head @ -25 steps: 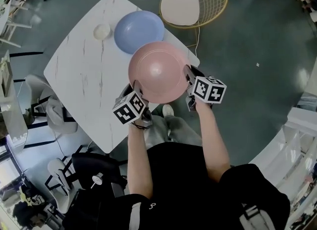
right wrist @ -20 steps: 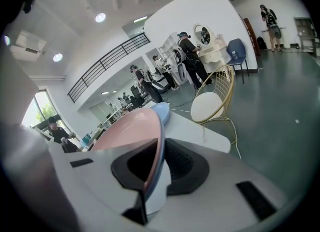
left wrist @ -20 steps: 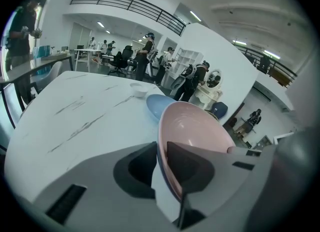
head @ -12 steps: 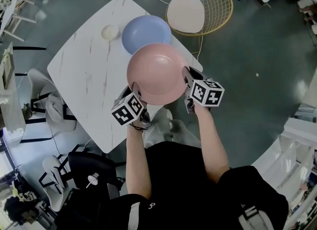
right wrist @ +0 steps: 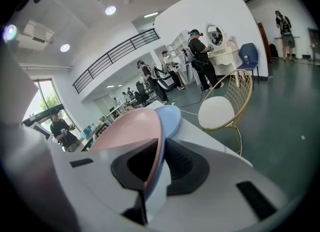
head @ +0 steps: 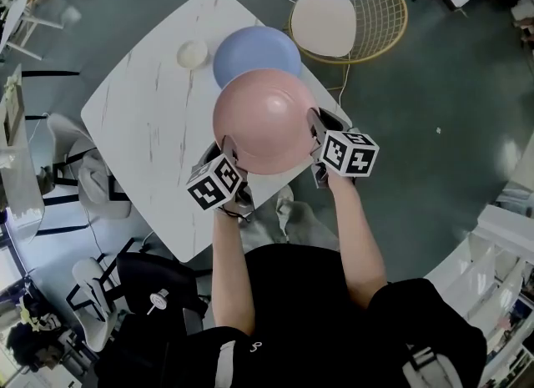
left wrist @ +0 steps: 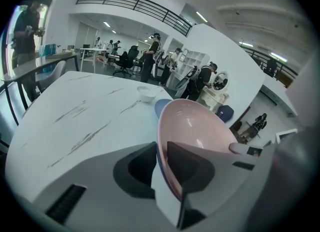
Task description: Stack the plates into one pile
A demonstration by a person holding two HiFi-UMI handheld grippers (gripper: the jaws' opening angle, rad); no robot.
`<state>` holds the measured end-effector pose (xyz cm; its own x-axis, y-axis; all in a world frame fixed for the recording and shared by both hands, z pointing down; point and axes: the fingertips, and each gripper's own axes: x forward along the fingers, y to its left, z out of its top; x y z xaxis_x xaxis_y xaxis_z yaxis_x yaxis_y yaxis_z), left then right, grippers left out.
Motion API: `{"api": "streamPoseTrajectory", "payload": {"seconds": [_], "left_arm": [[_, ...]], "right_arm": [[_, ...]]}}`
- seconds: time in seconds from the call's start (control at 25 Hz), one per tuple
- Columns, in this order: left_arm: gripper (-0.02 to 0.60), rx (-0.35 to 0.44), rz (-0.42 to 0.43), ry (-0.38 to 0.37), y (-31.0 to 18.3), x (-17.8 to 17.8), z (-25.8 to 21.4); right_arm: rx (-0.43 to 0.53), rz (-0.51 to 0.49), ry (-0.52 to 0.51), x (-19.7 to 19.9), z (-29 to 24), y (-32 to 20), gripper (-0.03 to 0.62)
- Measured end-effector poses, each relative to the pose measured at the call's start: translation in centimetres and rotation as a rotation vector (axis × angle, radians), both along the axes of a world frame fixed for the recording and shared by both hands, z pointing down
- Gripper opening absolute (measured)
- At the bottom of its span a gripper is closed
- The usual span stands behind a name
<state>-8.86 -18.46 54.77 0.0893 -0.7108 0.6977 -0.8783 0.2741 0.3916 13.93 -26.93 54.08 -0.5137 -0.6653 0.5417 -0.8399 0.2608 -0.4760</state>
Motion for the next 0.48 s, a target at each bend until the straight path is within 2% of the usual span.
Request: {"api": "streamPoseTrajectory", "payload": {"seconds": [0.16,0.32,0.48], "left_arm": [[0.081,-0.001,-0.003,0.004,-2.2,-0.7,-0.3],[0.078,0.032,-0.004,0.004,-5.8,-1.9,-0.9],[0.078,0.022,0.003,0.010,-8.0,-2.6,0.0]], "right_arm": [[-0.003,0.007,0.000,-0.8,-0.1,-2.3,0.051],[0.003,0.014,0.004,-1.7,0.1,-5.4,0.052],[-0.009,0.015,0.018,-2.4,0.8,-7.7,0.054]]}}
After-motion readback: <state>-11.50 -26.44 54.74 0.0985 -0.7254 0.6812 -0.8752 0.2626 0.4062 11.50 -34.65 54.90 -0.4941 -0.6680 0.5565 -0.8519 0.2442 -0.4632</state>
